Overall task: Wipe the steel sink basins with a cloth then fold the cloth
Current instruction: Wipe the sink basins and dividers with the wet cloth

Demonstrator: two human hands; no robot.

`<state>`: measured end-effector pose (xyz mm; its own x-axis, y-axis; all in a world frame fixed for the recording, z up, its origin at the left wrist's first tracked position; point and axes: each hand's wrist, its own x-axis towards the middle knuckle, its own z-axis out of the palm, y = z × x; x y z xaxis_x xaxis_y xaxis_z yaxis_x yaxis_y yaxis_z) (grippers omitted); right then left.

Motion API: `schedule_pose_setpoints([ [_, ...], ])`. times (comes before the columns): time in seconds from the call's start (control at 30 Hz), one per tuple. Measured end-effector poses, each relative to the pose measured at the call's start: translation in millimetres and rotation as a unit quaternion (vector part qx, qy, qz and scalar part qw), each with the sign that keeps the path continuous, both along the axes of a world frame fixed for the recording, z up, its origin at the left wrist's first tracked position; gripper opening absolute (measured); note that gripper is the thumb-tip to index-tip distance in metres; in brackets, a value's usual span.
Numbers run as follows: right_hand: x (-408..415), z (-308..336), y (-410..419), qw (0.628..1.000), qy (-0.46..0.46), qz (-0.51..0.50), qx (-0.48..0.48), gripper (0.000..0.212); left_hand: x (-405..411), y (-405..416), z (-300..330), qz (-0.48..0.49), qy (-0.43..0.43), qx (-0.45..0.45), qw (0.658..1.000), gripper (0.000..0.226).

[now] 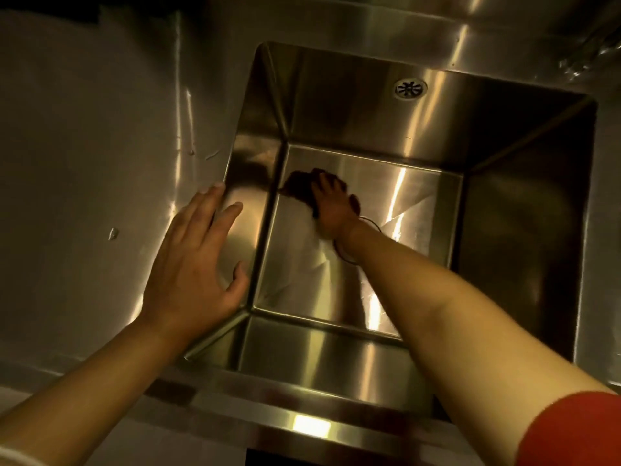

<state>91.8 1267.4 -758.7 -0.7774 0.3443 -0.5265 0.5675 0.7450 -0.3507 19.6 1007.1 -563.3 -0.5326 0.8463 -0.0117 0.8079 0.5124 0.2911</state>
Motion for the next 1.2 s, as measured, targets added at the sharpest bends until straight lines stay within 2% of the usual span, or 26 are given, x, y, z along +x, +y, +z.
schedule_pose_setpoints([
  [0.1,-8.3,3.8,-59.2,0.995,0.014,0.098,-0.008,0.082,-0.4,1.0,1.3,-0.003,-0.003,0.000,1.000,0.081],
  [0.23,26.4,3.1,-112.9,0.975,-0.008,0.222,0.004,0.072,0.7,1.6,3.2,0.004,-0.004,0.004,1.000,0.080],
  [0.37,71.8,5.0,-136.8,0.901,-0.020,0.434,-0.004,0.063,0.7,1.2,4.5,-0.004,-0.004,0.006,1.000,0.080],
  [0.43,85.4,7.0,-135.6,0.883,-0.031,0.468,-0.017,0.061,0.8,0.8,5.2,-0.006,-0.004,0.004,1.000,0.079],
  [0.57,108.9,15.7,-96.6,0.871,-0.010,0.490,-0.030,0.061,1.0,1.2,7.5,-0.009,-0.001,-0.008,1.000,0.078],
  [0.6,119.1,17.3,-86.1,0.874,0.000,0.483,-0.045,0.060,1.7,1.0,8.3,-0.007,-0.004,-0.009,1.000,0.079],
  [0.67,139.6,21.0,-73.8,0.909,0.013,0.409,-0.080,0.055,2.9,2.3,10.5,-0.001,-0.012,-0.009,1.000,0.079],
  [0.73,150.2,24.9,-75.4,0.954,0.001,0.256,-0.153,0.052,3.5,2.5,12.3,0.006,-0.015,-0.019,1.000,0.080],
  [0.77,149.0,28.7,-80.6,0.965,-0.008,0.165,-0.205,0.051,4.2,2.2,12.9,0.010,-0.015,-0.023,1.000,0.081],
  [0.83,136.7,40.1,-91.9,0.955,-0.027,0.036,-0.292,0.049,5.5,2.7,13.4,0.008,-0.014,-0.022,1.000,0.082],
  [0.9,118.5,54.2,-104.7,0.938,-0.060,0.013,-0.341,0.052,5.0,2.3,13.1,0.007,-0.013,-0.014,1.000,0.082],
  [1.0,87.4,79.7,-130.0,0.914,-0.084,0.051,-0.394,0.058,3.8,2.4,12.1,0.001,-0.009,-0.006,1.000,0.081],
  [1.1,57.0,107.4,-154.5,0.893,-0.068,0.052,-0.442,0.045,3.0,2.7,11.3,0.001,-0.008,-0.004,1.000,0.080],
  [1.2,47.5,127.9,-161.3,0.897,-0.053,0.055,-0.435,0.033,2.6,2.7,10.0,-0.002,-0.010,0.004,1.000,0.078],
])
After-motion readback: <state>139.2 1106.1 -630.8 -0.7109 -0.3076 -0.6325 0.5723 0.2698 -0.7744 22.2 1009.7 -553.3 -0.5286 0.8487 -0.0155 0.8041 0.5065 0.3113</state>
